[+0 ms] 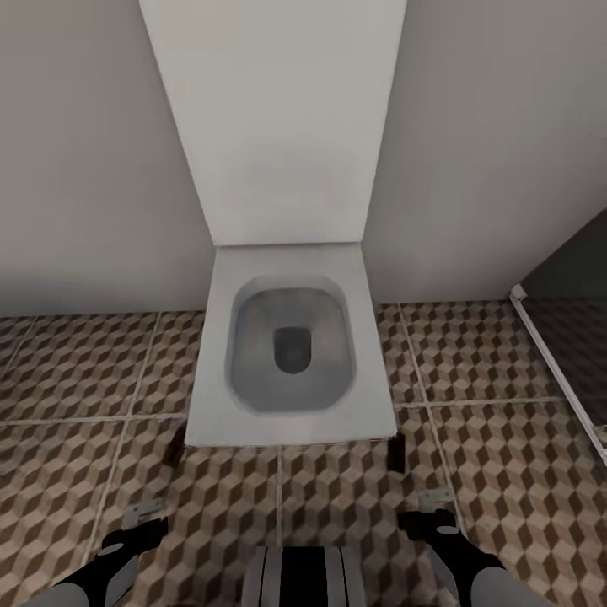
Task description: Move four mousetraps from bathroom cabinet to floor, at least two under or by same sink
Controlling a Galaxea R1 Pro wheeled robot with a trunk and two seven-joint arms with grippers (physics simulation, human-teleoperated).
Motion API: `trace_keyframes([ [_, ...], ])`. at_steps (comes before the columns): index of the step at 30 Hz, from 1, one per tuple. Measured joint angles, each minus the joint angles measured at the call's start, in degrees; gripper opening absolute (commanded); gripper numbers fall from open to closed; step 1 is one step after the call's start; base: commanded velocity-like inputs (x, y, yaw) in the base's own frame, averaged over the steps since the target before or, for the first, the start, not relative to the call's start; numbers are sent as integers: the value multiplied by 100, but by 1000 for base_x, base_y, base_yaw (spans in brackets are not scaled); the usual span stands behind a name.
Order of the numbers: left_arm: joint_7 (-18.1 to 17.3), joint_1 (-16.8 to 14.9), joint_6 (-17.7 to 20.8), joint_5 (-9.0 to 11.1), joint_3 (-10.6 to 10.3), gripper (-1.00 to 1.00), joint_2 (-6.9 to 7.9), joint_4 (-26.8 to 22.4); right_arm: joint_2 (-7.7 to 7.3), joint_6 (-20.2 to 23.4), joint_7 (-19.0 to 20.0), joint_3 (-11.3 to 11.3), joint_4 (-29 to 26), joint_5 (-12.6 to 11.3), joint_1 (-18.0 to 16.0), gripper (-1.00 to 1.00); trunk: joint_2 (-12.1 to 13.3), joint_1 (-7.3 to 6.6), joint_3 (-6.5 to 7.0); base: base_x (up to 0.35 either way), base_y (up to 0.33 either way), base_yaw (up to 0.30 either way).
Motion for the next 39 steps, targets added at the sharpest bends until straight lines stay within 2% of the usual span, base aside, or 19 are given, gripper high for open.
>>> trace_keyframes([
  [39,-4,0,-22,-1,0,100,-2,0,0,-7,-3,-1,0,0,0,100,0,0,0,-333,0,0],
])
